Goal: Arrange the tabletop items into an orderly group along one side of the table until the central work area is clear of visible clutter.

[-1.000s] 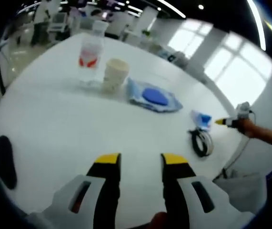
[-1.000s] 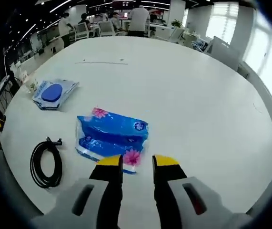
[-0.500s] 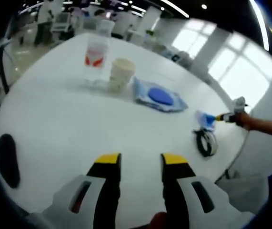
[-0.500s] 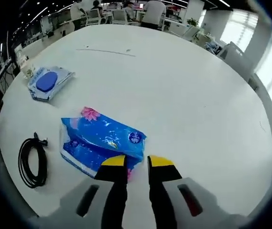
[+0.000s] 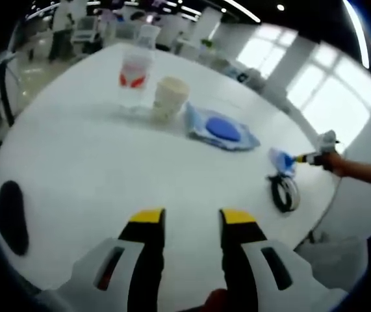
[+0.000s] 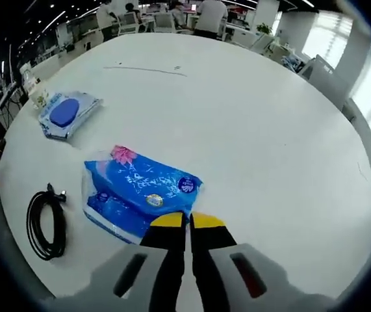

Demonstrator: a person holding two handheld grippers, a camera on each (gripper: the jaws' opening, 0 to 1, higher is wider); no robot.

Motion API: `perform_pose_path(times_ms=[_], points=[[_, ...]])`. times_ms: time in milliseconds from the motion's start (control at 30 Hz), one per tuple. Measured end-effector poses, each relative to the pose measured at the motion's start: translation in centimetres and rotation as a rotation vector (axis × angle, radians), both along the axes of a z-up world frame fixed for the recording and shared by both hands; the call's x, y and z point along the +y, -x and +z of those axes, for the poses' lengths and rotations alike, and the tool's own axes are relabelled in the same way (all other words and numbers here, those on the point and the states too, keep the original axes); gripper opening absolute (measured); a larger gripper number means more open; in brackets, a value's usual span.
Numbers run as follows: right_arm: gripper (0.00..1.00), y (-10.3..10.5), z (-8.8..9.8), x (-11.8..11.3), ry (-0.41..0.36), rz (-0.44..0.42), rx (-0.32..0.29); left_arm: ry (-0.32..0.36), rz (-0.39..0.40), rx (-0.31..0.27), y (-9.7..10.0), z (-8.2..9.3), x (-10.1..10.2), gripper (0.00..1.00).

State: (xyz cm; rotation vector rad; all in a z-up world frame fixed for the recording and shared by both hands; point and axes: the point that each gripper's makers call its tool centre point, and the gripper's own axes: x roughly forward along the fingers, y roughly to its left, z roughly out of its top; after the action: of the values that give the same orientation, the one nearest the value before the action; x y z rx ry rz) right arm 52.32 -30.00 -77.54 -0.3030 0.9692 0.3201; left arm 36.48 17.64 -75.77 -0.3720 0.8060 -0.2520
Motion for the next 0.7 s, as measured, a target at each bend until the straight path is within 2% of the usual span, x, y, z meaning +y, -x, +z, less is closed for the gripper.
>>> perform_pose_path(times_ms=[367, 700], points=[[0.01, -1.0, 2.2, 0.6, -0.035, -0.021, -0.06, 0.015, -0.018, -0.02, -0.2, 0.5, -0.7, 0.3], [0.01, -3.0, 4.7, 1.7, -0.053, -0.011, -0.129, 0.03, -0.016, -0.023, -0.2, 0.6, -0.7, 0.3]])
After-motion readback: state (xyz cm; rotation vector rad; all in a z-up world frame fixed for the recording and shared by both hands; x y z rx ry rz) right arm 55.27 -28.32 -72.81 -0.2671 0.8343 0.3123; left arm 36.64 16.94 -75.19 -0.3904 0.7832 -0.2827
